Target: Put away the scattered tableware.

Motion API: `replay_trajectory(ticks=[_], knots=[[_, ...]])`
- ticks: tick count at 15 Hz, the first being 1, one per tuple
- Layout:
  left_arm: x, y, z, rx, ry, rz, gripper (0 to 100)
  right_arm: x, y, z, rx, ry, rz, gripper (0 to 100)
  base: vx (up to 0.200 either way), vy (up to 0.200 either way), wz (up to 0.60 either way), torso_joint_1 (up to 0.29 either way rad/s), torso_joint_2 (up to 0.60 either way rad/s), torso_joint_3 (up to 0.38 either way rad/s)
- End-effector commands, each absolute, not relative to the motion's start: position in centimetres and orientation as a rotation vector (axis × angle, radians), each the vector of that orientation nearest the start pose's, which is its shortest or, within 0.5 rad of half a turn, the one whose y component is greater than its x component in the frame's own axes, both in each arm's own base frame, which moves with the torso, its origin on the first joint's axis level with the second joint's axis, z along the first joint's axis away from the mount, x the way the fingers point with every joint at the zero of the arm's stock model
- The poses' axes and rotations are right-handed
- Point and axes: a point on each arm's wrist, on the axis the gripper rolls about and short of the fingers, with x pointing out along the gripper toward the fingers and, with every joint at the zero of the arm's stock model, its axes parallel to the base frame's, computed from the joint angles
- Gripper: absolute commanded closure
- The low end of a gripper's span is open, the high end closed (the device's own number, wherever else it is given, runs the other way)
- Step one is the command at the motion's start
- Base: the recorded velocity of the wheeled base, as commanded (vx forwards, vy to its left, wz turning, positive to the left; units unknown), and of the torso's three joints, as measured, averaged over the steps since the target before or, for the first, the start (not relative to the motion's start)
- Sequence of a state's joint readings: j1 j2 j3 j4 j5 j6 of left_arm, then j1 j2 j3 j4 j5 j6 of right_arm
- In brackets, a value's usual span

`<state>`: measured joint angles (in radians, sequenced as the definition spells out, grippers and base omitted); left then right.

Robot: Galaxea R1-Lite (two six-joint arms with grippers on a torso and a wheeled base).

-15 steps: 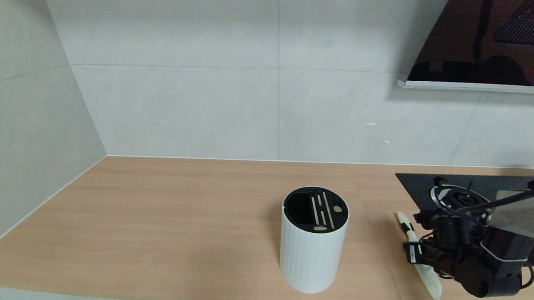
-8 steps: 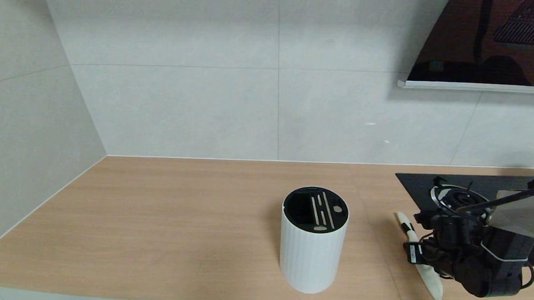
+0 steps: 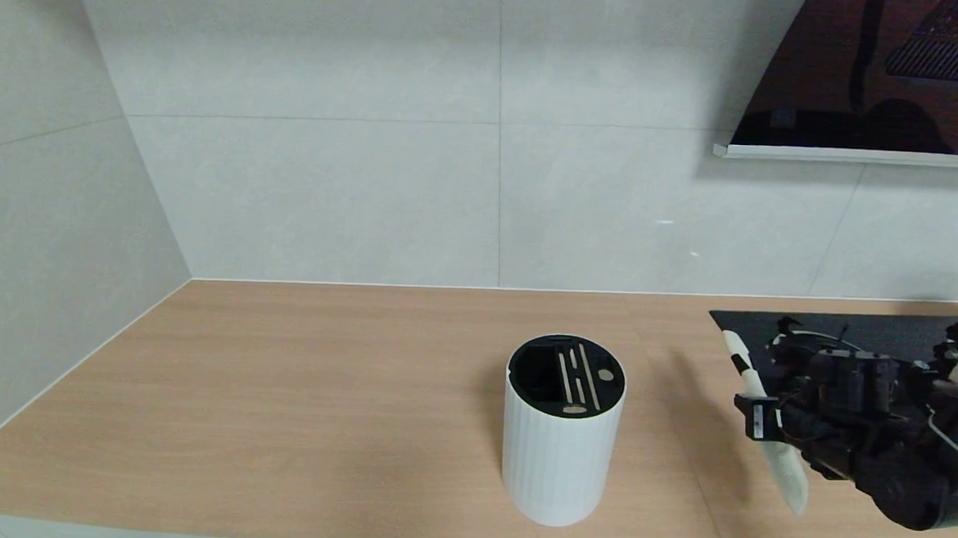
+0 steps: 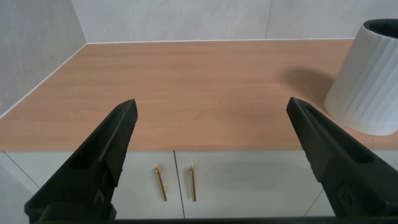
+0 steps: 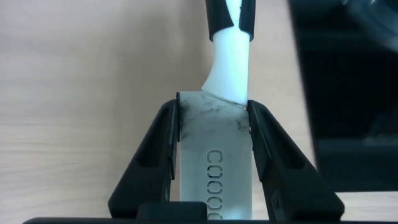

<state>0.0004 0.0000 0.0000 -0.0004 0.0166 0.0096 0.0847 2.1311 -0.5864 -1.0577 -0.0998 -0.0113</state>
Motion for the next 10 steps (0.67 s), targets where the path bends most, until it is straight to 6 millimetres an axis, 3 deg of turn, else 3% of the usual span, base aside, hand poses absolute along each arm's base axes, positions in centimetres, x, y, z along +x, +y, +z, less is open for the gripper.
replay_trajectory(ticks=[1,2,5,7,8,9,10], knots=[[-2.3,0.0,7.6,0.012,0.000,0.018,0,30.6,4.1,7.8,-0.053,0.370,0.044,100,0.000,0.000,0.00,0.000,0.00,0.000],[-2.3,0.0,7.7,0.031,-0.009,0.014,0,29.5,5.1,9.6,-0.054,0.322,0.082,100,0.000,0.000,0.00,0.000,0.00,0.000],[-3.0,-0.1,9.7,0.033,-0.076,-0.062,0,27.9,6.4,12.3,-0.054,0.264,0.129,100,0.000,0.000,0.00,0.000,0.00,0.000],[-3.2,-0.3,12.9,0.028,-0.052,-0.145,0,27.5,7.2,13.8,-0.055,0.235,0.160,100,0.000,0.000,0.00,0.000,0.00,0.000],[-3.1,-0.4,13.5,0.026,-0.043,-0.159,0,27.5,7.4,14.0,-0.055,0.230,0.165,100,0.000,0.000,0.00,0.000,0.00,0.000],[-1.8,-0.6,16.7,0.015,0.020,-0.275,0,27.6,8.5,15.7,-0.051,0.191,0.198,100,0.000,0.000,0.00,0.000,0.00,0.000],[-0.6,-0.8,18.6,0.008,0.054,-0.353,0,27.6,9.1,16.7,-0.050,0.177,0.218,100,0.000,0.000,0.00,0.000,0.00,0.000]])
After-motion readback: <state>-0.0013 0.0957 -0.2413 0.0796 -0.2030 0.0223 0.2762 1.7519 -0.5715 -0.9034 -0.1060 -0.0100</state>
